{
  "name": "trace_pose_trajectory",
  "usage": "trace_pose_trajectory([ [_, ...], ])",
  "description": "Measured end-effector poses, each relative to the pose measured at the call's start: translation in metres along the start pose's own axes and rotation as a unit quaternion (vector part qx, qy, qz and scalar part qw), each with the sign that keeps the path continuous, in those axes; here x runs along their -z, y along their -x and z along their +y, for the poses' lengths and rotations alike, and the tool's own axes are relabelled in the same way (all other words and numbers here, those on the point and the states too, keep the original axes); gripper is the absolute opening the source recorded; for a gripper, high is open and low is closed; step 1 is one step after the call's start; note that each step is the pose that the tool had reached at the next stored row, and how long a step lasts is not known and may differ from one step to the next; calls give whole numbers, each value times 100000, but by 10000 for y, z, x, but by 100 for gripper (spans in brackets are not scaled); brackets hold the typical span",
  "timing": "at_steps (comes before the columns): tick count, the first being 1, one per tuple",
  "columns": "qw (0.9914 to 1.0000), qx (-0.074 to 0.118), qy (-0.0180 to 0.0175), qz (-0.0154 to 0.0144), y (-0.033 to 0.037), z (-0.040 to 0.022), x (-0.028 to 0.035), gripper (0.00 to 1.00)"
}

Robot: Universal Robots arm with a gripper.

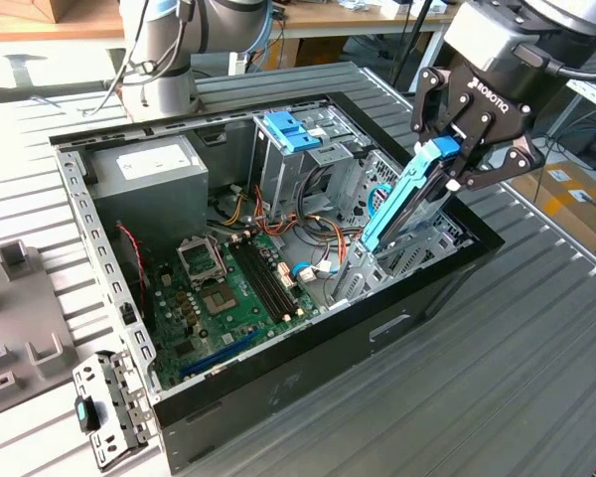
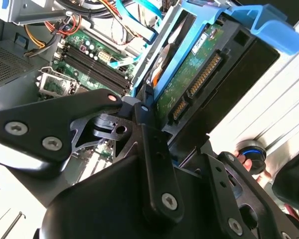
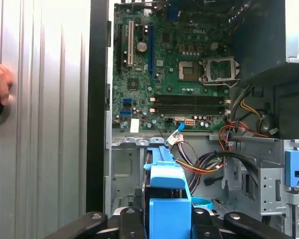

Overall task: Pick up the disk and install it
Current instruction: 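Insert the disk into the insertion slot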

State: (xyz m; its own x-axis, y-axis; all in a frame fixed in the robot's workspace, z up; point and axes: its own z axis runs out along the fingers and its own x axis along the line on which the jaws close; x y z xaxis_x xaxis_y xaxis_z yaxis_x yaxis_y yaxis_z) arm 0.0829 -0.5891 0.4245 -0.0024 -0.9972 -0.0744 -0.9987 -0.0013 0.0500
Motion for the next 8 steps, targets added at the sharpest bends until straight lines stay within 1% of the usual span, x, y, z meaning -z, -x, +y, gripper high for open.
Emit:
trace_pose_trajectory([
  [8, 100000, -21, -3, 0, -7, 8, -96, 36],
])
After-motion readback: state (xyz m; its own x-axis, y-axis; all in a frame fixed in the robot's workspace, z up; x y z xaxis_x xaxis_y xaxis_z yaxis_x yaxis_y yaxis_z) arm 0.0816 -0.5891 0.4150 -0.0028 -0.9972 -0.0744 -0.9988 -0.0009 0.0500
